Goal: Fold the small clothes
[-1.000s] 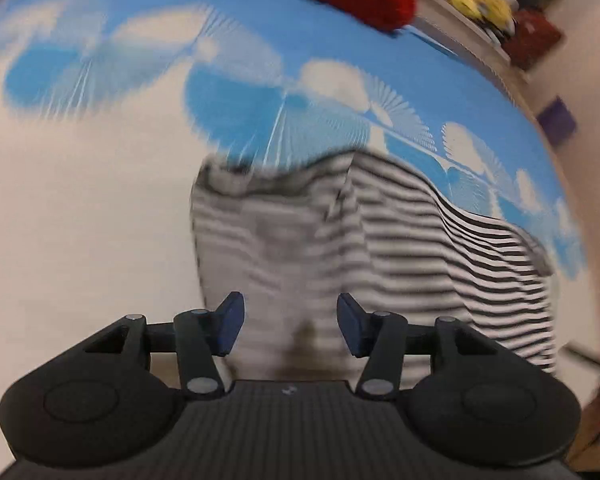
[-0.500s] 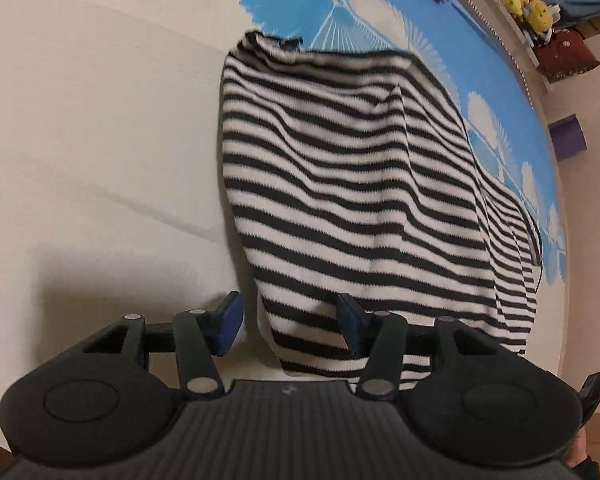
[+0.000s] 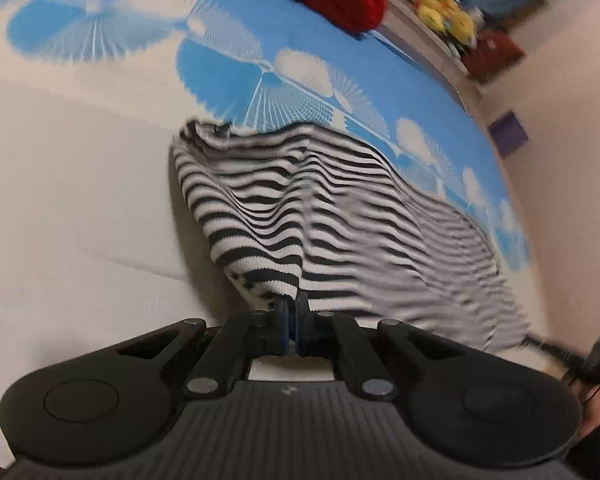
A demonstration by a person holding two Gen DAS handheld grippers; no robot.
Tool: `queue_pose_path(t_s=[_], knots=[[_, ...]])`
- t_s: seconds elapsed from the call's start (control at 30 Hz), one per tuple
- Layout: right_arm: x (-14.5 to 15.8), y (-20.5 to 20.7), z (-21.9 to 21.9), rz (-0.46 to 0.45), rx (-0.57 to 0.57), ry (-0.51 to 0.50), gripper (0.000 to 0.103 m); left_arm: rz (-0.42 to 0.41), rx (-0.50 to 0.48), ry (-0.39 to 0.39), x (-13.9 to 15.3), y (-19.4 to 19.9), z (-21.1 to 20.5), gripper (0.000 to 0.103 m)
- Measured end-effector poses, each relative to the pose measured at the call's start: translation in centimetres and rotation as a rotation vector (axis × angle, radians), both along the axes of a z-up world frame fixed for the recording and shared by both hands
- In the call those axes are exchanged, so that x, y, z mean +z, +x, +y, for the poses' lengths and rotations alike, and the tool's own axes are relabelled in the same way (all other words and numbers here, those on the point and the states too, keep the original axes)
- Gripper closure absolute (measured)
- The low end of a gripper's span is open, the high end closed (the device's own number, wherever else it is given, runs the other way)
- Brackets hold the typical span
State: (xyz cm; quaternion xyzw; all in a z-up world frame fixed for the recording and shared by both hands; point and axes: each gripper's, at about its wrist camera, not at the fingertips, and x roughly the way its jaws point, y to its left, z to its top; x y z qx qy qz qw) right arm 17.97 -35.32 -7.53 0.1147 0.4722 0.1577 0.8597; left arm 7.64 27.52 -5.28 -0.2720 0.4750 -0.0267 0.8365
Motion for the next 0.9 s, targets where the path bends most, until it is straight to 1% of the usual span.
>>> queue_pose_path(t_s=[0.03, 0.07, 0.13, 0.17, 0.2, 0.23, 0.27, 0.33, 0.4, 0.43, 0.47, 0.53, 0.57, 0.63, 0.67, 0.7, 0.77, 0.8, 0.9], knots=[[-0.6, -0.2, 0.1, 0.032, 0.002, -0.049, 0.094, 0.029, -0.004, 0.017, -0.4, -0.3, 0.1, 0.101], [-1.5, -0.2, 0.1, 0.084, -0.009, -0.074, 0.094, 0.075, -0.007, 0.032, -1.1, -0.4, 0.2, 0.101], [-4.1, 0.4, 0.3, 0.222, -0.033, -0.118, 0.094, 0.161, -0.05, 0.092, -2.6, 0.1, -0.8, 0.101], [-5.0, 0.5, 0.7, 0.257, -0.023, -0.153, 0.094, 0.2, -0.077, 0.117, -3.2, 0.4, -1.5, 0.1], [-5.3, 0.5, 1.3, 0.261, -0.008, -0.187, 0.094, 0.223, -0.093, 0.149, -3.5, 0.6, -2.0, 0.098], [-5.1, 0.6, 1.7, 0.248, -0.001, -0.21, 0.093, 0.221, -0.098, 0.179, -3.4, 0.7, -2.2, 0.097], [-4.7, 0.6, 2.0, 0.228, -0.01, -0.23, 0.09, 0.187, -0.095, 0.217, -2.8, 0.8, -2.6, 0.097], [-3.1, 0.4, 2.2, 0.154, -0.059, -0.283, 0.09, 0.095, -0.068, 0.259, -1.1, 0.6, -2.8, 0.092], [-1.2, 0.1, 2.3, 0.044, -0.098, -0.319, 0.083, 0.004, -0.059, 0.302, 0.3, 0.7, -3.5, 0.091], [-0.6, 0.0, 2.2, 0.007, -0.109, -0.301, 0.082, -0.024, -0.067, 0.322, 0.7, 0.9, -4.1, 0.091], [-0.2, 0.0, 2.1, -0.021, -0.11, -0.263, 0.08, -0.04, -0.08, 0.334, 0.8, 1.2, -4.9, 0.091], [0.0, 0.4, 2.7, -0.049, -0.067, -0.187, 0.08, -0.052, -0.119, 0.364, 0.7, 1.9, -6.3, 0.091], [-0.3, 0.6, 3.2, -0.045, -0.039, -0.179, 0.078, -0.048, -0.142, 0.382, 0.5, 2.3, -7.1, 0.091], [-1.5, 0.8, 4.6, -0.009, 0.022, -0.207, 0.072, -0.028, -0.18, 0.406, 0.0, 3.0, -8.4, 0.091], [-2.5, 1.0, 5.3, 0.02, 0.054, -0.244, 0.068, -0.02, -0.196, 0.418, -0.2, 3.1, -8.8, 0.091], [-3.6, 1.1, 6.0, 0.054, 0.09, -0.295, 0.067, -0.015, -0.212, 0.433, -0.5, 3.3, -9.4, 0.091], [-5.0, 0.9, 6.9, 0.087, 0.14, -0.381, 0.065, -0.007, -0.243, 0.451, -1.0, 3.6, -10.2, 0.091], [-5.2, 0.8, 7.3, 0.083, 0.152, -0.399, 0.062, -0.002, -0.254, 0.452, -1.3, 3.6, -10.3, 0.091], [-5.0, 1.1, 7.3, 0.088, 0.14, -0.395, 0.06, 0.028, -0.293, 0.46, -2.4, 4.0, -11.0, 0.091]])
